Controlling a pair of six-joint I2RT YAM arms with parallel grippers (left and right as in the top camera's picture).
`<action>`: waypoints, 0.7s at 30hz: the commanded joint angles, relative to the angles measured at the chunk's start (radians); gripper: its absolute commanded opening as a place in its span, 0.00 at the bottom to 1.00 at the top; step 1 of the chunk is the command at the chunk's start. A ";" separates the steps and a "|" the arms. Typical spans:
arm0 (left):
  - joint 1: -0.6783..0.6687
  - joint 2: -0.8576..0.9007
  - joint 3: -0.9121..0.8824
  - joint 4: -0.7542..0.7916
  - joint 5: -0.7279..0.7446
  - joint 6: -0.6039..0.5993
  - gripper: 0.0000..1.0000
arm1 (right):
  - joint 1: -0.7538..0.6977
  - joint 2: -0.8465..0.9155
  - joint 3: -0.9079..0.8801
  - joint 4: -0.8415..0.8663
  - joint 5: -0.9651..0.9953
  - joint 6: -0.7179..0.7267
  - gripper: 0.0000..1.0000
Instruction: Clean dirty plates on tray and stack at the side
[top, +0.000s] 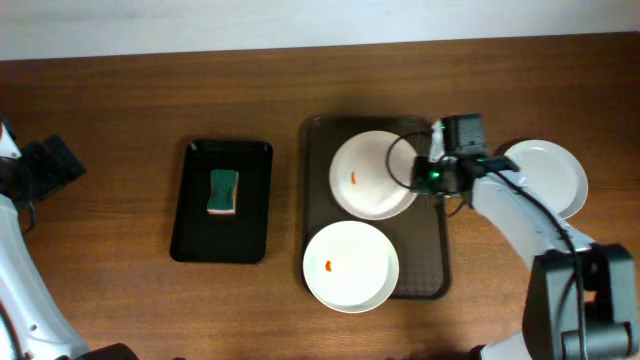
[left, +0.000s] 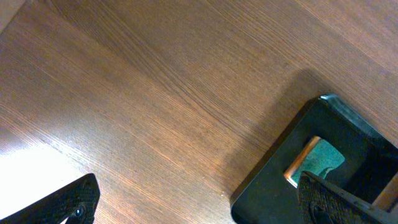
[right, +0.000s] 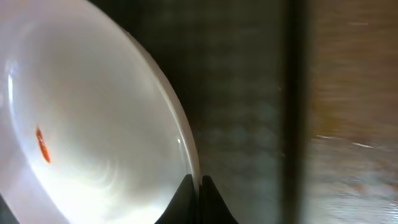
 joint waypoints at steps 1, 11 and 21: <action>0.003 -0.010 -0.001 0.000 0.007 -0.005 1.00 | 0.042 0.058 0.014 0.042 0.072 0.109 0.04; 0.003 -0.010 -0.001 0.017 0.008 -0.006 1.00 | 0.041 0.005 0.198 -0.180 -0.036 -0.048 0.43; -0.387 0.064 -0.002 0.013 0.230 0.048 0.74 | 0.041 0.005 0.201 -0.232 -0.053 -0.047 0.43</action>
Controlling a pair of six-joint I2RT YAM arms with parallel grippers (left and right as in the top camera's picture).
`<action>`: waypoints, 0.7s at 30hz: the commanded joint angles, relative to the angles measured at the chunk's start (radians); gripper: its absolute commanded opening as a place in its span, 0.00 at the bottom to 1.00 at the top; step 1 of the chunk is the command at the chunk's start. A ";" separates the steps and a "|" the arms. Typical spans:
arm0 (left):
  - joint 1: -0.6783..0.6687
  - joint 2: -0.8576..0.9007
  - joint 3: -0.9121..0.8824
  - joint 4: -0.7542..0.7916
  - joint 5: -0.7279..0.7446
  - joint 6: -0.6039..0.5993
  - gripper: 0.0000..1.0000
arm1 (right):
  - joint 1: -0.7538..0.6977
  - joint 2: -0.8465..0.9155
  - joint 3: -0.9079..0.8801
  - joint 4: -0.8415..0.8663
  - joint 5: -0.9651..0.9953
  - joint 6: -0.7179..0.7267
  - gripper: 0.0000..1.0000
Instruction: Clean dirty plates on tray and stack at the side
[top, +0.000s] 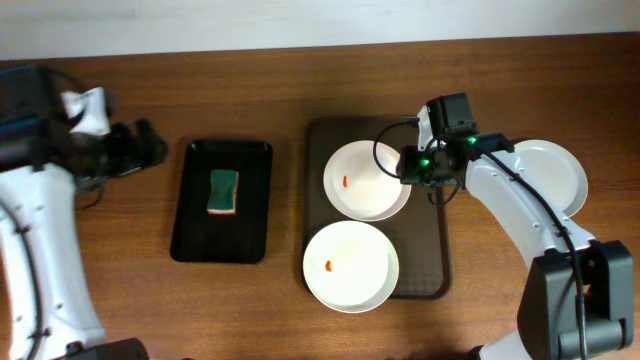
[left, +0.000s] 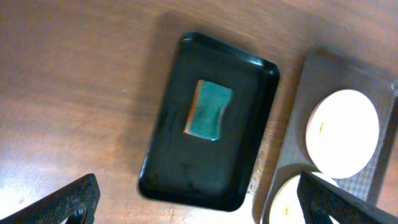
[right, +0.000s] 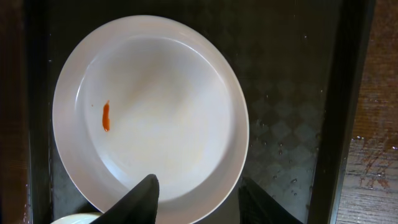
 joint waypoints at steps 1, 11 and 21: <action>-0.191 0.063 -0.003 0.086 -0.084 0.005 0.66 | 0.001 -0.017 0.015 -0.003 -0.013 -0.011 0.43; -0.358 0.533 -0.228 0.261 -0.269 -0.104 0.00 | 0.001 -0.017 0.015 -0.010 -0.021 -0.007 0.44; -0.332 0.397 -0.183 0.213 -0.253 -0.105 0.18 | 0.001 -0.017 0.015 -0.014 -0.021 -0.007 0.44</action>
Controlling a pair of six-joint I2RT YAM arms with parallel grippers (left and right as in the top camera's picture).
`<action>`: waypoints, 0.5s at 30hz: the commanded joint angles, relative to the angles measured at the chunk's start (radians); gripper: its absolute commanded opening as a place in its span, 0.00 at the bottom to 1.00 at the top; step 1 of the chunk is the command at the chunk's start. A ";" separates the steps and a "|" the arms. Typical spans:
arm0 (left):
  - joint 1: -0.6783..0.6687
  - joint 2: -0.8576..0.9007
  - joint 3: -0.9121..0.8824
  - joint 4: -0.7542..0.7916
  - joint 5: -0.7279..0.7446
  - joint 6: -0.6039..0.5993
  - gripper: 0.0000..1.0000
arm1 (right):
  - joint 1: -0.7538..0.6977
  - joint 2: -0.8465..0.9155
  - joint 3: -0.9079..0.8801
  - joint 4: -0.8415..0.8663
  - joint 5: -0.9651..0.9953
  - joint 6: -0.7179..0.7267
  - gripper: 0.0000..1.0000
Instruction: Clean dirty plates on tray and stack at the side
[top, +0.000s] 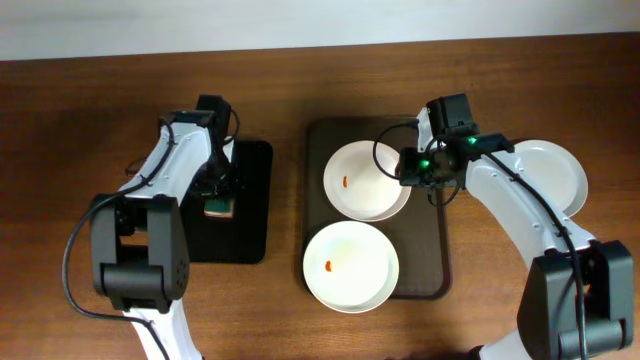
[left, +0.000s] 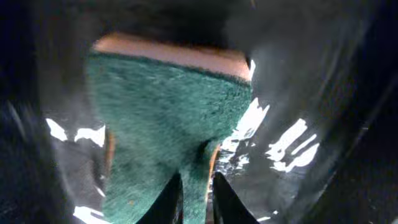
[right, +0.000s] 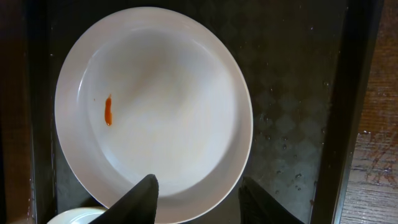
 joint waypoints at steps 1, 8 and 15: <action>0.047 -0.071 0.037 -0.058 -0.051 -0.024 0.11 | 0.001 -0.017 0.015 0.000 -0.006 -0.007 0.44; 0.096 -0.068 -0.297 0.159 -0.005 -0.055 0.00 | 0.001 -0.017 0.015 0.003 -0.005 -0.008 0.44; 0.096 -0.154 -0.190 0.076 0.029 -0.055 0.02 | 0.001 -0.017 0.015 0.003 -0.005 -0.008 0.44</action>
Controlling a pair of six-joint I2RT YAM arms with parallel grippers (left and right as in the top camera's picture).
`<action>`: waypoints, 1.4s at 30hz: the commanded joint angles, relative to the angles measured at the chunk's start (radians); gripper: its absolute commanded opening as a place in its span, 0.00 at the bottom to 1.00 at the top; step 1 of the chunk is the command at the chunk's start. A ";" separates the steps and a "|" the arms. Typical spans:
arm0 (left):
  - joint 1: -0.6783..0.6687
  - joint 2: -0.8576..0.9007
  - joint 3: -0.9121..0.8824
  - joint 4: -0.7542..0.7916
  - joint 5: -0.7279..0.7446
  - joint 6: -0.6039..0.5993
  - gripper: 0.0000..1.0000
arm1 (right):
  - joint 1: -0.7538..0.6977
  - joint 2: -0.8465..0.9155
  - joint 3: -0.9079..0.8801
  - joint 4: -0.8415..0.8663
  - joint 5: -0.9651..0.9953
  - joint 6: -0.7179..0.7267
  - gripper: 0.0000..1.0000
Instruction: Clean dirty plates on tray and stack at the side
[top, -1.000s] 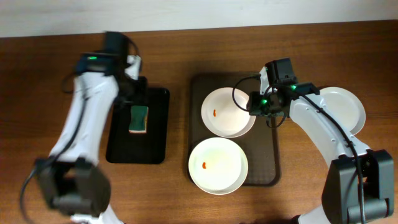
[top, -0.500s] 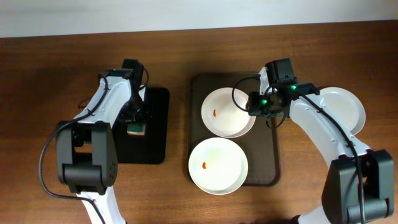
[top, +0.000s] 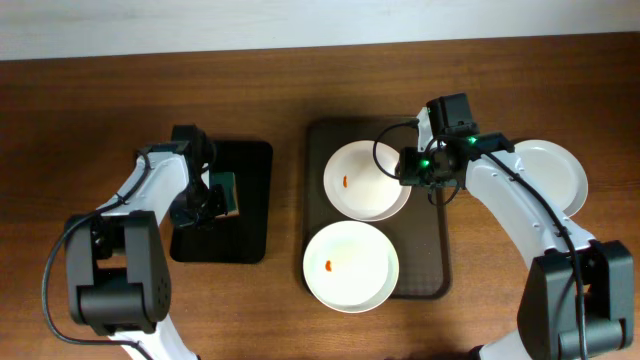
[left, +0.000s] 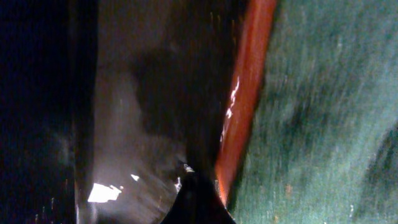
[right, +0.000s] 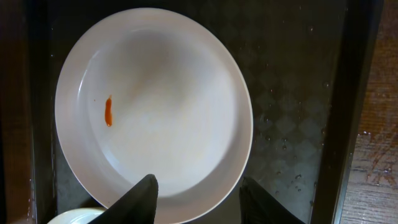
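Two dirty white plates lie on the brown tray (top: 436, 250): the far plate (top: 367, 180) (right: 155, 112) with a red smear (right: 107, 112), and the near plate (top: 350, 265) with a red spot. My right gripper (top: 424, 170) (right: 202, 205) hangs open over the far plate's right rim, touching nothing. The green sponge (top: 229, 192) (left: 323, 112) with an orange side lies in the small black tray (top: 250, 235). My left gripper (top: 207, 196) (left: 199, 200) is down in that tray, its fingers shut into one wedge against the sponge's orange edge, with nothing seen between them.
A clean white plate (top: 552, 175) rests on the wooden table right of the brown tray. The right arm reaches across between that plate and the tray. The black tray's walls close in around the left gripper.
My left arm has shifted left and turned, so the sponge's orange edge now sits right beside the fingertips, which have closed into one wedge. The right gripper and both plates have not moved.
First my right gripper was shut on the far plate's rim and the left arm was far off at the table's left edge. Then the right gripper stood open above that plate and the left arm hung high near the black tray. Later the left gripper was down at the sponge, where it stays.
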 joint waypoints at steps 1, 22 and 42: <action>-0.006 -0.048 0.097 -0.053 0.052 -0.007 0.03 | 0.001 -0.017 0.014 0.002 -0.005 -0.008 0.44; -0.060 -0.054 0.159 0.011 0.011 0.041 0.36 | 0.001 -0.017 0.014 0.002 -0.006 -0.007 0.44; -0.069 -0.064 0.082 0.113 0.046 0.167 0.45 | 0.001 -0.017 0.014 0.002 -0.006 -0.007 0.45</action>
